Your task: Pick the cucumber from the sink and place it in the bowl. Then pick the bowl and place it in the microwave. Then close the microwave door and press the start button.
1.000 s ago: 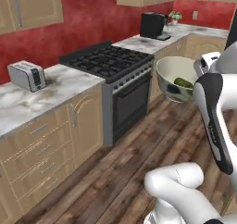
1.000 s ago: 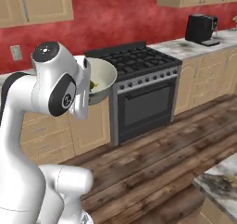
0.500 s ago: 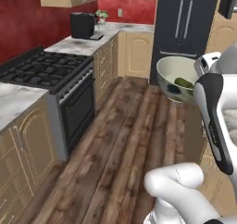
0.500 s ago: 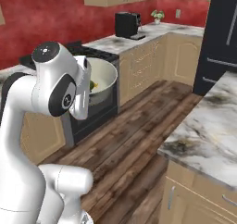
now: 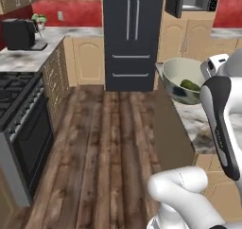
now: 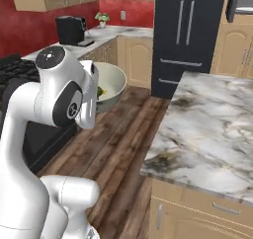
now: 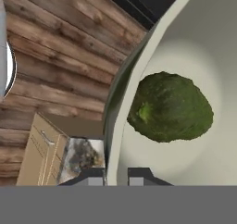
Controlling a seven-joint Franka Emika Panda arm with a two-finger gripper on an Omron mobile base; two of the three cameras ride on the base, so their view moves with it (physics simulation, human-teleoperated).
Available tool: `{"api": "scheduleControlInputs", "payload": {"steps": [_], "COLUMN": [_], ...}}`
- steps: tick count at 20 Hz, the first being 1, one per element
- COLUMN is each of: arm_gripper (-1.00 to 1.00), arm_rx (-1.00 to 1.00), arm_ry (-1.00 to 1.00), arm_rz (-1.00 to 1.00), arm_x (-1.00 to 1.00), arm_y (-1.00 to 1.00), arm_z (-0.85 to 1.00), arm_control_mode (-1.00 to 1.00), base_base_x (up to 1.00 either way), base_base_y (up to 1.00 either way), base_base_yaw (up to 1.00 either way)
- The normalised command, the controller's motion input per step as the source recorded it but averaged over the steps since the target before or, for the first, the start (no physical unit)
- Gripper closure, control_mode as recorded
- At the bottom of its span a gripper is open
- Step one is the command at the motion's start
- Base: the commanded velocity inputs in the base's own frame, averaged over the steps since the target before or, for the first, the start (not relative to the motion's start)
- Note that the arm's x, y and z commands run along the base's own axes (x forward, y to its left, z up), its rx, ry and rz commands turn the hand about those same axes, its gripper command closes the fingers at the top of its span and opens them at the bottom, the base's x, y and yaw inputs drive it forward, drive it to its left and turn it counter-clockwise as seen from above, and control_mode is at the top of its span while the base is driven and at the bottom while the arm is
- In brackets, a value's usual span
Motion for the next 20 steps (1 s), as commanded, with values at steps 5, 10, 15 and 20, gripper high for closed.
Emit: {"api": "scheduleControlInputs", "payload": {"steps": [5, 10, 15, 20], "arm_gripper": [1.00, 1.00, 1.00, 1.00], "arm_rx": [0.00, 0.00, 0.00, 0.00], "arm_ry": [0.00, 0.00, 0.00, 0.00], "arm_rz": [0.00, 0.00, 0.00, 0.00], "arm_x": [0.00, 0.00, 0.00, 0.00], "arm_y": [0.00, 0.00, 0.00, 0.00], "arm_z": [0.00, 0.00, 0.00, 0.00], "arm_control_mode": [1.00, 1.00, 1.00, 1.00], "base_base_x": [0.65, 0.78, 1.00, 1.00], "base_base_y": [0.92, 0.80, 0.26, 0.22], "base_base_yaw": [-0.34, -0.29, -0.19, -0.19]}}
